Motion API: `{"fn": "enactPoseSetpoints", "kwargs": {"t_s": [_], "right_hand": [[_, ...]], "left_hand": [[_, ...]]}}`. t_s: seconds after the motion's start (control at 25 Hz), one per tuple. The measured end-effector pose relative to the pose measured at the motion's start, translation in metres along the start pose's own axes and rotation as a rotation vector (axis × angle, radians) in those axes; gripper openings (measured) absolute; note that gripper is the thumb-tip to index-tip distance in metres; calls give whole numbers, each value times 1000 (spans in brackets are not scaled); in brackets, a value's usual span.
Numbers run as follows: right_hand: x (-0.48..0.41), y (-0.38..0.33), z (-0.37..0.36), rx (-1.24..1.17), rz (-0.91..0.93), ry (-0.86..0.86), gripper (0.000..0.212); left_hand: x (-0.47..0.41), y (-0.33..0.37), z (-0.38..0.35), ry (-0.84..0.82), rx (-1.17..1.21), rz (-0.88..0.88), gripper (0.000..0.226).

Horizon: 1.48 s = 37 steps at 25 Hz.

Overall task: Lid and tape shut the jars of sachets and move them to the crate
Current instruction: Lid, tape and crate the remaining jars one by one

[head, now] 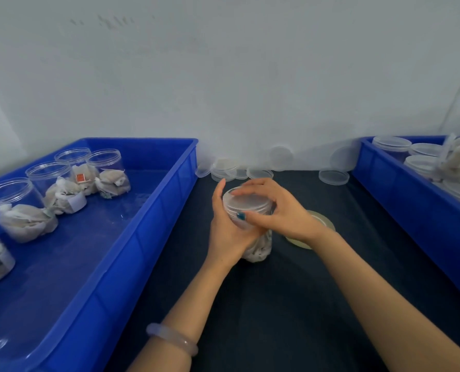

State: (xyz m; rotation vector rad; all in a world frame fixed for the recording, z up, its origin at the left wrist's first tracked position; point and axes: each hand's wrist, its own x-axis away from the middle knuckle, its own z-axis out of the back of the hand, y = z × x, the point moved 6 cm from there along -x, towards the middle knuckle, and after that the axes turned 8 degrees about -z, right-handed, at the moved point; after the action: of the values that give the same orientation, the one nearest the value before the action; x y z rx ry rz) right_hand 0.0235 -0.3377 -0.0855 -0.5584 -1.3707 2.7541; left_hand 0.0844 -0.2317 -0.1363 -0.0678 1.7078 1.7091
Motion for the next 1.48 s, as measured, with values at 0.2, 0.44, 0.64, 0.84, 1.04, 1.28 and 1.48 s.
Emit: {"fn": "enactPoseSetpoints", "kwargs": {"t_s": [0.2, 0.44, 0.64, 0.84, 1.04, 1.28, 1.48], "right_hand": [[12, 1, -8, 33, 50, 128, 44], [29, 33, -25, -469, -58, 3, 94], [40, 63, -38, -183, -186, 5, 105], [40, 63, -41, -132, -147, 63, 94], [44, 53, -41, -111, -111, 122, 94], [48, 47, -30, 63, -143, 232, 102], [51, 39, -25, 374, -163, 408, 108]], "left_hand": [[1, 3, -1, -2, -29, -46, 100], [2, 8, 0, -7, 46, -94, 75], [3, 16, 1, 25, 3, -118, 85], [4, 20, 4, 33, -130, -145, 79], [6, 22, 11, 23, -155, -152, 73], [3, 22, 15, -29, -143, -133, 66], [-1, 19, 18, -47, -56, -35, 75]]}}
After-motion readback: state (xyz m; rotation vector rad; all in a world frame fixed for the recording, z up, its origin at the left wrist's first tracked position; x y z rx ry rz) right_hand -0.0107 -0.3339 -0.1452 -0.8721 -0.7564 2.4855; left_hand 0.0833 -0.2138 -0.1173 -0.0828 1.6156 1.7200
